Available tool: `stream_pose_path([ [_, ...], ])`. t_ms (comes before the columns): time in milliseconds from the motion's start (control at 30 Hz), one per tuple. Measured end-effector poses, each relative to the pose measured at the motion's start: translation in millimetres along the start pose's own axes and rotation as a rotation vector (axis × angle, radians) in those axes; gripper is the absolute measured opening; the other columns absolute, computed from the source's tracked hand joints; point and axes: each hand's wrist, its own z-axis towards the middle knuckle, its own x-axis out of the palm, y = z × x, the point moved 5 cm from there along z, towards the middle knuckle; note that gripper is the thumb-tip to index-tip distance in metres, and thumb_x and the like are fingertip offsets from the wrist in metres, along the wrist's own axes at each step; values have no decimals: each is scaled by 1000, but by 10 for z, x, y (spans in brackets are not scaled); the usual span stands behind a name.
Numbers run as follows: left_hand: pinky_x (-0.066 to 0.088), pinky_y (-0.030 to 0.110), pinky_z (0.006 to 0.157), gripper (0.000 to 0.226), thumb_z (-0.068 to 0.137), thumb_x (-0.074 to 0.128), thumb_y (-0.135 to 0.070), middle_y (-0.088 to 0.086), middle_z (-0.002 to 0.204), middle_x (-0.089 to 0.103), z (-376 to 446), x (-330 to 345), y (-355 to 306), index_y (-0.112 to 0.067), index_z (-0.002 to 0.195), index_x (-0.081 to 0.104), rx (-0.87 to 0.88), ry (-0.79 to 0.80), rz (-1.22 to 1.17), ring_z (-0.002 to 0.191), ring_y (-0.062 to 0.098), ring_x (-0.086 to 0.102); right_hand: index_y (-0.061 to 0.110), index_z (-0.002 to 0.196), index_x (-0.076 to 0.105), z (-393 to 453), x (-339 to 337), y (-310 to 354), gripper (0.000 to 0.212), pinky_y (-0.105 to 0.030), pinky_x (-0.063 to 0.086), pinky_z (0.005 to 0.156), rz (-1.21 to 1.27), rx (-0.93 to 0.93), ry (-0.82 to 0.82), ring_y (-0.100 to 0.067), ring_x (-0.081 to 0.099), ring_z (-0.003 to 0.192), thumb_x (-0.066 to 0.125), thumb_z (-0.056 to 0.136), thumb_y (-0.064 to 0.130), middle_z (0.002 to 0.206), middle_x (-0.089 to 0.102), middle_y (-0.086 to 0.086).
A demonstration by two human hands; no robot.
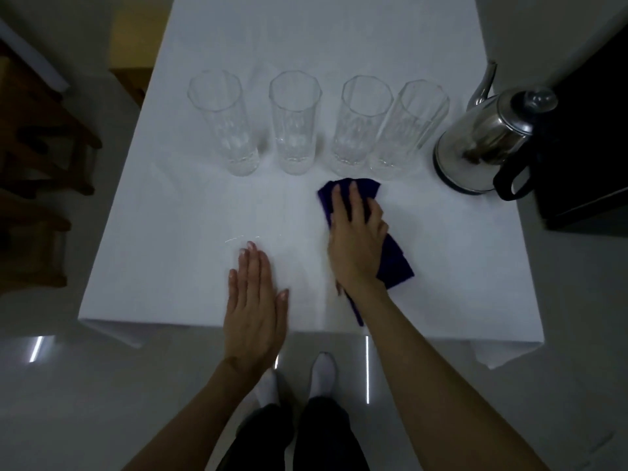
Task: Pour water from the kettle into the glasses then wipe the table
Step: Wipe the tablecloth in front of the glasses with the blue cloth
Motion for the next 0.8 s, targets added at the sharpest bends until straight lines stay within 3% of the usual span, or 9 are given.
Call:
stream_pose_path([
  [133, 9, 48, 122, 65, 101, 23, -34, 21, 161, 3, -48, -32, 311, 4, 151, 8, -80, 28, 54, 151, 30, 1, 19, 152, 44, -426, 50, 111, 65, -54, 43, 95, -32, -342, 90, -39, 40, 134, 64, 91, 8, 159, 41, -10],
  [267, 10, 46, 122, 64, 101, 24, -34, 21, 161, 8, -39, 13, 317, 5, 151, 13, -80, 31, 71, 151, 30, 5, 27, 151, 42, -777, -147, -416, 78, -53, 44, 90, -120, -455, 131, -32, 37, 131, 67, 82, 2, 157, 43, -3],
  [333, 9, 44, 122, 63, 100, 25, -32, 21, 160, 12, -32, 14, 316, 6, 150, 17, -80, 22, 66, 150, 31, 7, 27, 150, 43, -772, -294, -770, 65, -52, 42, 90, -163, -366, 123, -32, 39, 131, 56, 89, 11, 157, 43, -3],
  [467, 5, 41, 123, 62, 99, 28, -30, 20, 160, 13, -12, 21, 320, 5, 150, 19, -68, 13, 58, 150, 29, 7, 21, 148, 49, -385, -380, -1076, 53, -62, 39, 94, -126, 42, 11, -39, 40, 129, 47, 96, 14, 156, 44, -11],
  [600, 5, 42, 122, 61, 99, 30, -29, 20, 160, 12, -15, 38, 332, 5, 150, 19, -57, 12, 42, 151, 29, 5, 21, 152, 42, 30, -106, -346, 59, -62, 32, 102, -63, 73, -33, -46, 35, 137, 52, 96, 6, 161, 37, -11],
  [700, 5, 42, 123, 61, 100, 31, -28, 20, 160, 11, -23, 23, 340, 5, 150, 19, -47, 10, 13, 151, 29, 5, 22, 155, 38, 33, 104, 373, 62, -60, 30, 106, -29, -88, 31, -44, 31, 142, 51, 96, 6, 163, 33, -10],
  [800, 1, 37, 123, 60, 102, 25, -31, 16, 161, 7, -24, -65, 361, 2, 151, 16, -24, 21, -61, 151, 25, 2, 20, 153, 41, -270, 217, 734, 65, -56, 38, 102, -30, -325, 84, -41, 36, 139, 60, 93, 7, 160, 39, -10],
])
